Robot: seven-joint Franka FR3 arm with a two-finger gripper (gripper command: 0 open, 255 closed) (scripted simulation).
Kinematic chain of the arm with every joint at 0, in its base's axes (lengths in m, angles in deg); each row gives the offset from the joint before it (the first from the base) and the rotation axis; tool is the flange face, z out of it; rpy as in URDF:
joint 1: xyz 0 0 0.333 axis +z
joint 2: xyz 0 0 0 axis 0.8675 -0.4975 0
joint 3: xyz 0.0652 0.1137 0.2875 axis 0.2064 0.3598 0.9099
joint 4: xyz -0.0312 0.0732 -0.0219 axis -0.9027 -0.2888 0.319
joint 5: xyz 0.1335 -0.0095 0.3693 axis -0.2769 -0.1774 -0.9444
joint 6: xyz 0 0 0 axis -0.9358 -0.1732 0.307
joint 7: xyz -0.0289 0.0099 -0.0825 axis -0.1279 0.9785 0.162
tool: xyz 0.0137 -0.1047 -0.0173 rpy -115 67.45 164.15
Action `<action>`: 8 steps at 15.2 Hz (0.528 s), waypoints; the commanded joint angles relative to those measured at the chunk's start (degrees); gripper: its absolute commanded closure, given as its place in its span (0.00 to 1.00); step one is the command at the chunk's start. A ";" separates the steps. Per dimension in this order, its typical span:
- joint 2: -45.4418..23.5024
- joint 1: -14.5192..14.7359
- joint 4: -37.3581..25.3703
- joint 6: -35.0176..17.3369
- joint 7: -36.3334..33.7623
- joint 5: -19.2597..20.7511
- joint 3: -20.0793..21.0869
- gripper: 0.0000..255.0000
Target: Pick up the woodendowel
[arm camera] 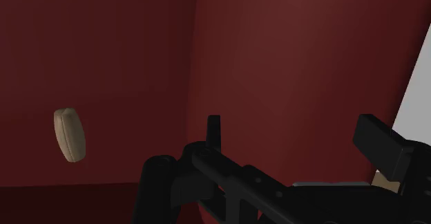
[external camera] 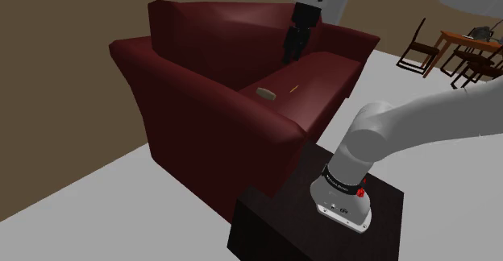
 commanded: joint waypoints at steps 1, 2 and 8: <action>0.00 0.00 0.00 0.00 0.00 0.00 0.00 0.00; -1.03 -0.25 0.60 -1.44 0.98 0.70 -0.68 0.00; -8.72 -1.69 2.71 -10.30 6.56 4.46 -4.82 0.00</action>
